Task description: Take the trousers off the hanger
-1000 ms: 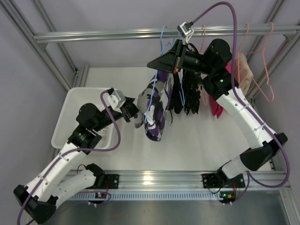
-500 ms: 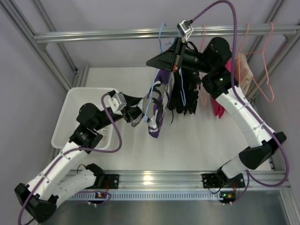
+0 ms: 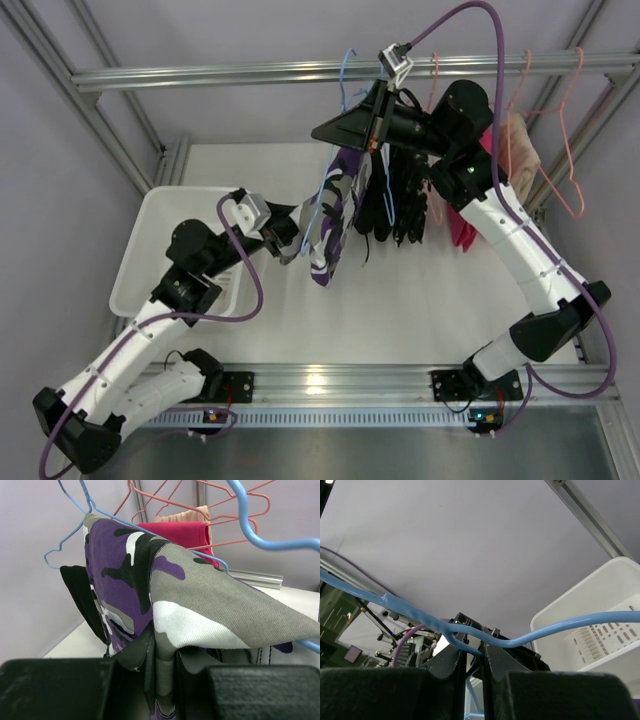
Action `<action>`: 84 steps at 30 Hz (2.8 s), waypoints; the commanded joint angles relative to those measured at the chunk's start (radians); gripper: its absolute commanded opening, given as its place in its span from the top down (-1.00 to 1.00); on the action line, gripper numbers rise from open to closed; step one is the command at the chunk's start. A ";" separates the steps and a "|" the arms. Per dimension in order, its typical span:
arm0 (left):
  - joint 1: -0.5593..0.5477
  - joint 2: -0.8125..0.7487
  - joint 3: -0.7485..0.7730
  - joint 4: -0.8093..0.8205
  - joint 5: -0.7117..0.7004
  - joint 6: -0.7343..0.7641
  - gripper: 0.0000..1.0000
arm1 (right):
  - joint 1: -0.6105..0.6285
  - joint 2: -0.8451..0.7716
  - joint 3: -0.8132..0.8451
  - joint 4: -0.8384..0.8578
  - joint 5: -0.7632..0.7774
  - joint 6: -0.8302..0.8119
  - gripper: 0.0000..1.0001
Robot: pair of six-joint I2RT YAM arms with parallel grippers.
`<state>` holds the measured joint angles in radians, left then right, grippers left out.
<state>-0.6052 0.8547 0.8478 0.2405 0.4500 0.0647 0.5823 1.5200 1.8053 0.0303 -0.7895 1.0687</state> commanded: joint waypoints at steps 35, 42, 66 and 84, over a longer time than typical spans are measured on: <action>0.005 0.046 0.594 -0.027 -0.369 -0.079 1.00 | -0.047 -0.164 -0.443 0.171 -0.060 -0.194 1.00; 0.008 0.138 0.809 -0.069 -0.395 -0.029 1.00 | -0.006 -0.146 -0.452 0.132 -0.056 -0.257 1.00; 0.008 0.280 1.338 0.022 -0.634 0.596 1.00 | 0.050 -0.132 -0.432 0.105 -0.034 -0.286 1.00; 0.005 0.139 0.898 0.031 -0.773 1.145 1.00 | 0.048 -0.165 -0.426 0.079 -0.031 -0.309 1.00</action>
<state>-0.5983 1.0134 1.7718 0.2050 -0.3237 1.0916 0.6136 1.4021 1.3354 0.1032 -0.8238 0.7876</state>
